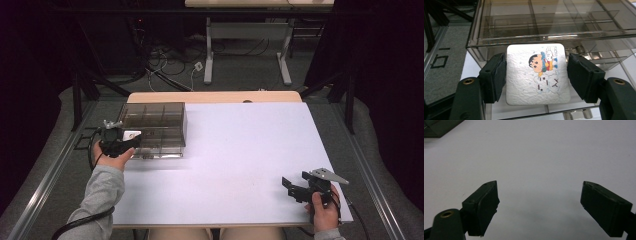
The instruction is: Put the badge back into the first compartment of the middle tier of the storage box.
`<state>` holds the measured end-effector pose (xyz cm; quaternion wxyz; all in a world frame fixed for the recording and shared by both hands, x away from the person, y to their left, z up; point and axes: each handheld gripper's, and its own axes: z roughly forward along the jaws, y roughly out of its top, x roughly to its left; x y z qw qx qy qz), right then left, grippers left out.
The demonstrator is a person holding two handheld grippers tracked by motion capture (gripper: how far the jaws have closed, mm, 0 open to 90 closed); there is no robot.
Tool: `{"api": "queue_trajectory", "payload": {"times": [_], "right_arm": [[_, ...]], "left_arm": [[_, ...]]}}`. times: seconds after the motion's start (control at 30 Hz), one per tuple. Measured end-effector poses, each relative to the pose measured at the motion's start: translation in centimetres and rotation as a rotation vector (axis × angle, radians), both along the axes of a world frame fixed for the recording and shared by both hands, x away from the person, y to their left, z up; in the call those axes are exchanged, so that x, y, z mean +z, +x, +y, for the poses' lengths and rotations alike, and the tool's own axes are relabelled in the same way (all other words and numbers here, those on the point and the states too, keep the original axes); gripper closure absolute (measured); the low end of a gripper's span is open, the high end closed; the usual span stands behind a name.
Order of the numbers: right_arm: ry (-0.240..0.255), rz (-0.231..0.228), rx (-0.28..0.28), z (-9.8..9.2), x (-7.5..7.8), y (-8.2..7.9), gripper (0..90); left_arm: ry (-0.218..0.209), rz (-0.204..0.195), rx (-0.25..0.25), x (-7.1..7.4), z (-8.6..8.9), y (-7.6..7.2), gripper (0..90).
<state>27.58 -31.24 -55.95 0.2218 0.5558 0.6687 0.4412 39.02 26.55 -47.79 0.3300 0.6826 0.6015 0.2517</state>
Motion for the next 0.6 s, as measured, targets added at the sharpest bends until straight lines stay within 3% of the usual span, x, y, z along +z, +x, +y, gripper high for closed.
{"api": "queue_trajectory", "payload": {"times": [0.6], "right_arm": [[0.003, -0.003, -0.004, 0.0, -0.1, 0.1, 14.3]], "left_arm": [[0.018, 0.050, 0.058, -1.6, 1.6, 0.6, 33.5]]}}
